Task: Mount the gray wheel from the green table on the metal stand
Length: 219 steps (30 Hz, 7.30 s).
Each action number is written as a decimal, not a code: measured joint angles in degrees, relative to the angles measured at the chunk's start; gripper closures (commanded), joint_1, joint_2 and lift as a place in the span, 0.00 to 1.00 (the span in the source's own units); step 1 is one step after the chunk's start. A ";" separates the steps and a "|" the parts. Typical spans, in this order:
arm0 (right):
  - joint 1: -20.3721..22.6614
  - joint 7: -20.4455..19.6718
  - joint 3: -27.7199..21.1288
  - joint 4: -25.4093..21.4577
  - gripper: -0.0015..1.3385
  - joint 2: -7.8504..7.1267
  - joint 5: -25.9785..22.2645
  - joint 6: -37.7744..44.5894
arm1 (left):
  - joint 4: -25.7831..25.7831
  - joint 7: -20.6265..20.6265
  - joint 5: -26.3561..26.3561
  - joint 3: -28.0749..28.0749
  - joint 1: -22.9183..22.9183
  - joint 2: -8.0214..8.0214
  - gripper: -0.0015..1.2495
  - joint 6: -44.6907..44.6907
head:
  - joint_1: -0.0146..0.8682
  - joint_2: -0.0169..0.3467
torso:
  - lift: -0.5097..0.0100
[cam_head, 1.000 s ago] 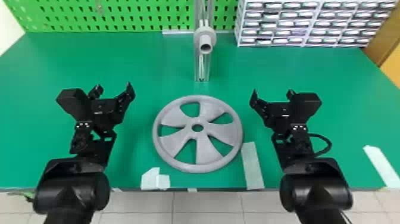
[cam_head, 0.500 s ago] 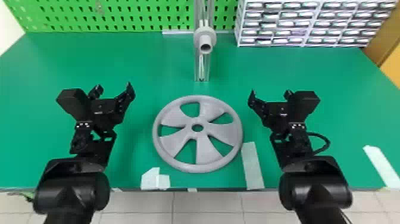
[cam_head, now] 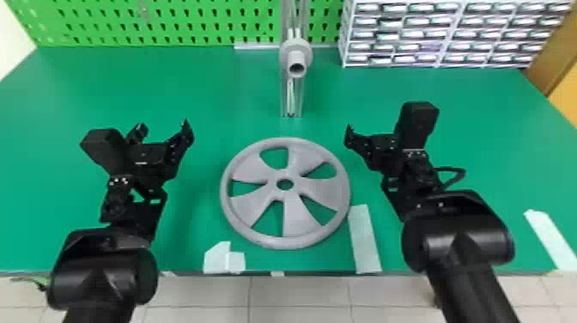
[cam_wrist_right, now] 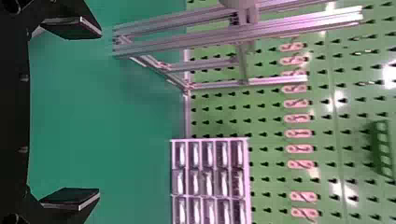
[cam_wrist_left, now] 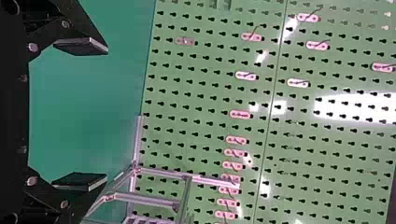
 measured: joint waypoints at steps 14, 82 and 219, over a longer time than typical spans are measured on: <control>-8.89 3.10 2.84 -1.85 0.08 -2.80 0.50 23.50 | 0.00 -0.02 0.00 0.14 0.10 0.01 0.24 0.00 | 1.00 0.19 | 0.80; -31.31 25.27 7.34 20.75 0.08 0.20 12.52 48.19 | 0.00 0.00 0.43 -1.21 -0.52 1.17 0.24 0.00 | 1.00 0.19 | 0.80; -42.03 38.84 20.26 45.21 0.74 0.43 13.26 43.23 | -0.18 0.00 0.88 -3.05 -1.90 3.08 0.24 0.00 | 1.00 0.19 | 0.80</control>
